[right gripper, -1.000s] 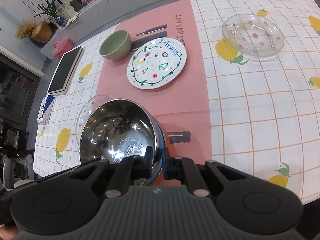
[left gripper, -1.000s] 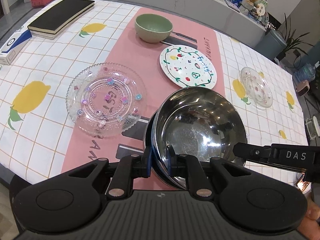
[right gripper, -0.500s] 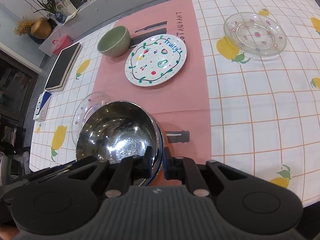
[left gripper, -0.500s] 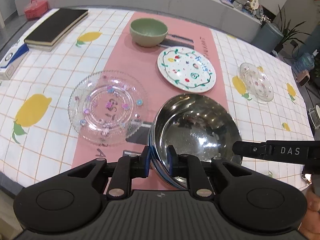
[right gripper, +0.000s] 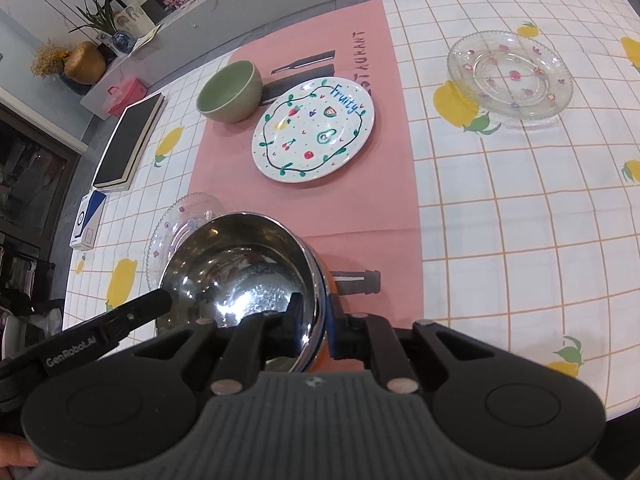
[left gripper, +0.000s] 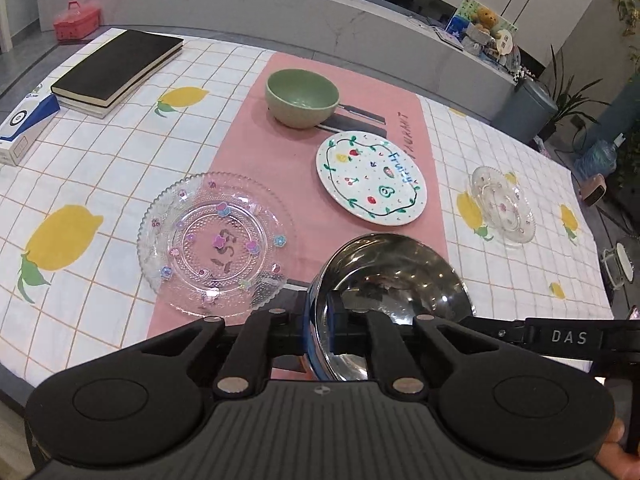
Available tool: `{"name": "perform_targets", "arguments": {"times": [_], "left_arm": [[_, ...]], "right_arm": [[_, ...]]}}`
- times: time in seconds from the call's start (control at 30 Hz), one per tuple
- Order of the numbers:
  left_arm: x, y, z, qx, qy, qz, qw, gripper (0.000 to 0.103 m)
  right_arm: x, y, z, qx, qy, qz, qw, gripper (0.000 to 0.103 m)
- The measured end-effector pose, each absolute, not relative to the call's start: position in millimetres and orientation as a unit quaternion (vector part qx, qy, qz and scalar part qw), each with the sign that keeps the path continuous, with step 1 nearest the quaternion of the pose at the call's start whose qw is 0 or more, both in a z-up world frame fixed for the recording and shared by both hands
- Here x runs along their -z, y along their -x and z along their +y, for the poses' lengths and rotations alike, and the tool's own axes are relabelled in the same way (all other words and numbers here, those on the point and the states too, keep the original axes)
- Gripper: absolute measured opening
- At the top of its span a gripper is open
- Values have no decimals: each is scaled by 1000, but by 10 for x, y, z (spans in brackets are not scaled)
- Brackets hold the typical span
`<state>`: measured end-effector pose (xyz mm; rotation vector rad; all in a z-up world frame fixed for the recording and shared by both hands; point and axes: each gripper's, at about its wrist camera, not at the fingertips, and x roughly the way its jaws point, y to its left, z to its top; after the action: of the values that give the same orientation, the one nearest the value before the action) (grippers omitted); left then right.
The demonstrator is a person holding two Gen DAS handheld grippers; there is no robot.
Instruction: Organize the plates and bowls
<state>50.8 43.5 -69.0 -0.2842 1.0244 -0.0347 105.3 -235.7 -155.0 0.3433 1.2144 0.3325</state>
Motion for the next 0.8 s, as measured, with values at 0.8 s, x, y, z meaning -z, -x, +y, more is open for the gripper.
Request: {"name": "perform_targets", "arguments": {"times": [0.8], "left_arm": [[22, -815, 661, 40, 99, 388, 915, 10]], "right_arm": [[950, -1396, -2190, -170, -118, 496, 843, 31]]}}
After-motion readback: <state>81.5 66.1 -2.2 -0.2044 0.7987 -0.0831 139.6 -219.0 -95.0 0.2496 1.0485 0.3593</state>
